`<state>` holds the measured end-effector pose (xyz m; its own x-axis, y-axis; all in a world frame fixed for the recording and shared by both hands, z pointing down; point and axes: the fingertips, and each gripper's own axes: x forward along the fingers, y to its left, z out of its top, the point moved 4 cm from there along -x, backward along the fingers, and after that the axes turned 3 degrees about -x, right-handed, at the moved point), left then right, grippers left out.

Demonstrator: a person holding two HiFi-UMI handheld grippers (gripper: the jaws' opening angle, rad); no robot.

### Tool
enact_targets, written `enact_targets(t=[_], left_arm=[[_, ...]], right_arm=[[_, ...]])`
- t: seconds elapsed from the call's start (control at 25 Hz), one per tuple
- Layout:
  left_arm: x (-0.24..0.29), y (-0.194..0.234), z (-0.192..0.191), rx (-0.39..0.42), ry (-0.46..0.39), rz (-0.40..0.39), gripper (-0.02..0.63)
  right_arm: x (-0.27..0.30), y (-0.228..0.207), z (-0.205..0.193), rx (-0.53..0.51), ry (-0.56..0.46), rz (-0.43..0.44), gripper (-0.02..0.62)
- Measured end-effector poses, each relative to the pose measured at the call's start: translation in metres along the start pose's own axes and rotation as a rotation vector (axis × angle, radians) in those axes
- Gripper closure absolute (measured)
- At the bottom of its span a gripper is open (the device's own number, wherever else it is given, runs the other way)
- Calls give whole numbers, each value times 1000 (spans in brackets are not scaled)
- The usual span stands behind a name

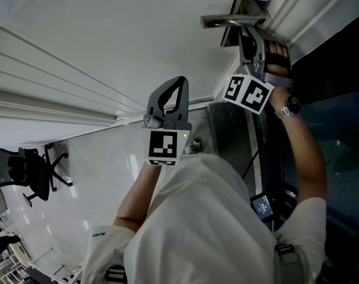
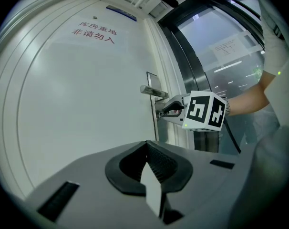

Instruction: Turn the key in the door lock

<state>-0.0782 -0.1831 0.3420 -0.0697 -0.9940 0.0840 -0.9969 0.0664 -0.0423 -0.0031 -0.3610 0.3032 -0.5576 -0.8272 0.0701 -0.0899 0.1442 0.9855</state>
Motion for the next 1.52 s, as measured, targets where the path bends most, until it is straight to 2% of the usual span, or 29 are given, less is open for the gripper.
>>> enact_targets(t=[0.24, 0.36, 0.48, 0.6, 0.76, 0.92, 1.24, 1.52], left_arm=[[3, 0, -1, -2, 0, -6, 600], [4, -2, -2, -2, 3, -11, 600], [4, -2, -2, 1, 5, -13, 600], [3, 0, -2, -1, 8, -12, 600], [4, 2, -2, -5, 7, -8, 600], [5, -1, -4, -5, 10, -15, 600], [6, 0, -2, 0, 11, -13, 600], [6, 2, -2, 1, 8, -5, 600]], right_arm=[[2, -4, 0, 228, -7, 26, 506], [2, -7, -2, 360, -12, 51, 526], [2, -8, -4, 438, -10, 53, 574], [2, -12, -6, 603, -9, 96, 584], [2, -14, -7, 768, -4, 123, 584], [5, -15, -12, 1052, -18, 190, 584], [6, -15, -26, 1734, -51, 323, 584], [7, -13, -31, 2155, -67, 394, 584]])
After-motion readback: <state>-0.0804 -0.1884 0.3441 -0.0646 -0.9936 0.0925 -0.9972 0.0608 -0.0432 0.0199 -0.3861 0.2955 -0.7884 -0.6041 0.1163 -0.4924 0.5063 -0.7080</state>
